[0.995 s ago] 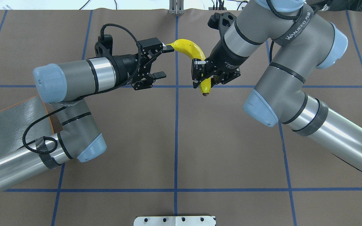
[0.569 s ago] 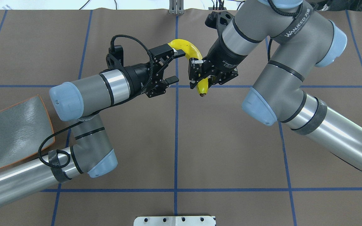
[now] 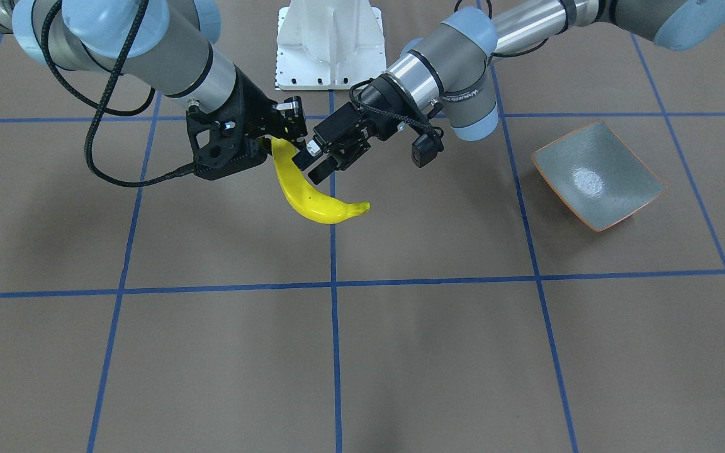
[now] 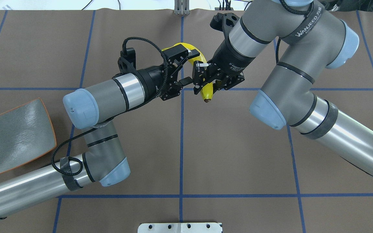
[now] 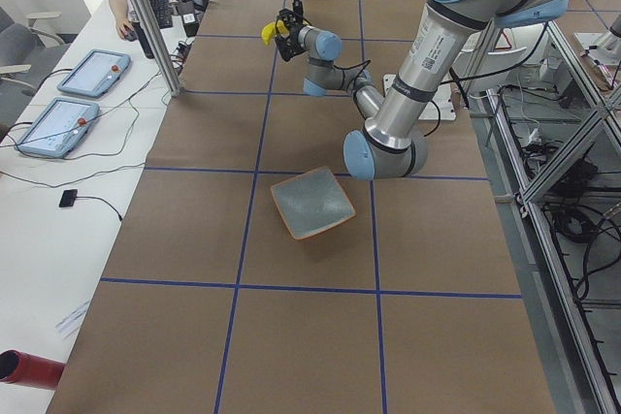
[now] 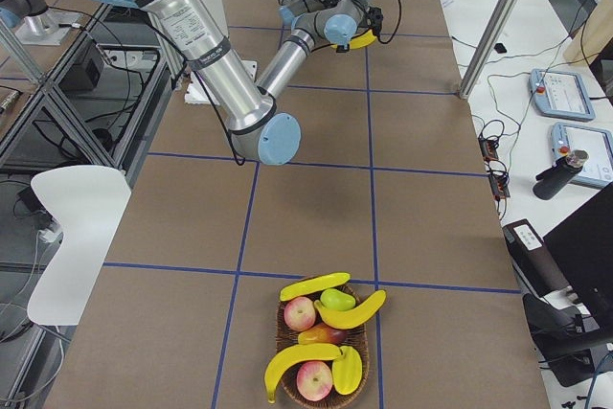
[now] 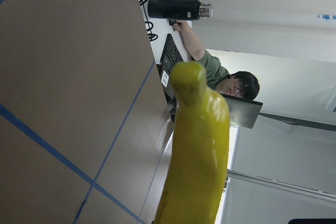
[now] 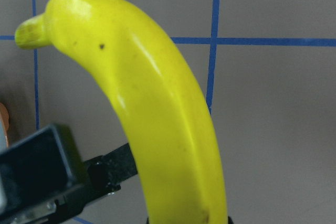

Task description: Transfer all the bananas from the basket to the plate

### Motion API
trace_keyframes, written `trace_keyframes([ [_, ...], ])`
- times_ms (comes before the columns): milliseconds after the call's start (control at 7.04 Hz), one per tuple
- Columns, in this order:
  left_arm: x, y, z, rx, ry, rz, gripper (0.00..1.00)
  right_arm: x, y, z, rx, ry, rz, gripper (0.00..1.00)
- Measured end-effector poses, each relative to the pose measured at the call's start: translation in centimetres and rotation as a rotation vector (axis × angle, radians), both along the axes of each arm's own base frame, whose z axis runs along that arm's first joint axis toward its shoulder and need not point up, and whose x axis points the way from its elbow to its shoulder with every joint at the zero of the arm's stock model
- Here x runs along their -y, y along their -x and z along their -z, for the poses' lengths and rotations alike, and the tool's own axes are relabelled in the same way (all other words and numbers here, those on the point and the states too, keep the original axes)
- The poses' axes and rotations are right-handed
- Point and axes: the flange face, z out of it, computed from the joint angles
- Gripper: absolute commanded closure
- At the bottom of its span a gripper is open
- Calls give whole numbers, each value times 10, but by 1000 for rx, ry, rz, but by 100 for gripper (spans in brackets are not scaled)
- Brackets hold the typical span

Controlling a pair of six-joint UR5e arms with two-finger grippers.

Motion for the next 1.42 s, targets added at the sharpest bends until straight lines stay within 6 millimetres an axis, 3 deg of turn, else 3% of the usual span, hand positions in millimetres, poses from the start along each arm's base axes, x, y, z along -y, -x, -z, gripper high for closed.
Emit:
trace_keyframes([
  [995,15,3,-3,11,8,30,1,-7,-4,-2,14,21,26,100],
  [1421,21,-3,0,12,17,41,14,-9,-6,0,20,21,31,100],
])
